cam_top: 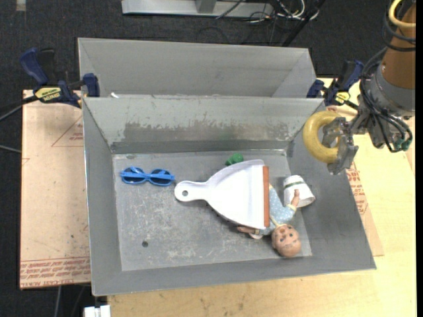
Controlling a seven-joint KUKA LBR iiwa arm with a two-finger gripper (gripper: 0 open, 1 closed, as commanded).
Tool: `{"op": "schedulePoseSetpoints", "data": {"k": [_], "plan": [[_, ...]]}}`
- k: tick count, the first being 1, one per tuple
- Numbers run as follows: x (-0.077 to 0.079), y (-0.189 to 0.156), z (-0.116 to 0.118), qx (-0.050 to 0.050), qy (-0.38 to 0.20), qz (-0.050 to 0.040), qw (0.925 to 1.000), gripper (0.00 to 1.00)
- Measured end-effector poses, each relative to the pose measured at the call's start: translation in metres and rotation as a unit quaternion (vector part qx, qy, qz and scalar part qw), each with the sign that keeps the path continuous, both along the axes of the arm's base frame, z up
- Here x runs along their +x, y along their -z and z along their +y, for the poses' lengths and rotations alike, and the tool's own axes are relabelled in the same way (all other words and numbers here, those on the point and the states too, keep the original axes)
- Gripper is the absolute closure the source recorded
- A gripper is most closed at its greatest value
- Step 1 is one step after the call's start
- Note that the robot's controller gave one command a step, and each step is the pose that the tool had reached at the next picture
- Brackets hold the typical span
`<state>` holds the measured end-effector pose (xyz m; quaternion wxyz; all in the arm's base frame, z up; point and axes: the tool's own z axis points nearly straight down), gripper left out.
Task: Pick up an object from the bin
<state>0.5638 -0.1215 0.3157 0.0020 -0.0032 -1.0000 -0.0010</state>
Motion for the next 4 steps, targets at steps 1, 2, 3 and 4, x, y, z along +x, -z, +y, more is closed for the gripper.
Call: {"op": "schedulePoseSetpoints", "data": {"k": [1,2,3,4], "plan": [[-0.002,-0.06,-0.001,0.0,0.014,-0.0015,0.9999,0.0],[-0.005,-0.099,0.006,0.0,0.008,-0.0023,1.0,0.0],[0.017,-0.099,-0.003,0.0,0.012,-0.0034,0.9999,1.0],[0.017,-0.099,-0.003,0.0,0.012,-0.0034,0.9999,1.0]]}}
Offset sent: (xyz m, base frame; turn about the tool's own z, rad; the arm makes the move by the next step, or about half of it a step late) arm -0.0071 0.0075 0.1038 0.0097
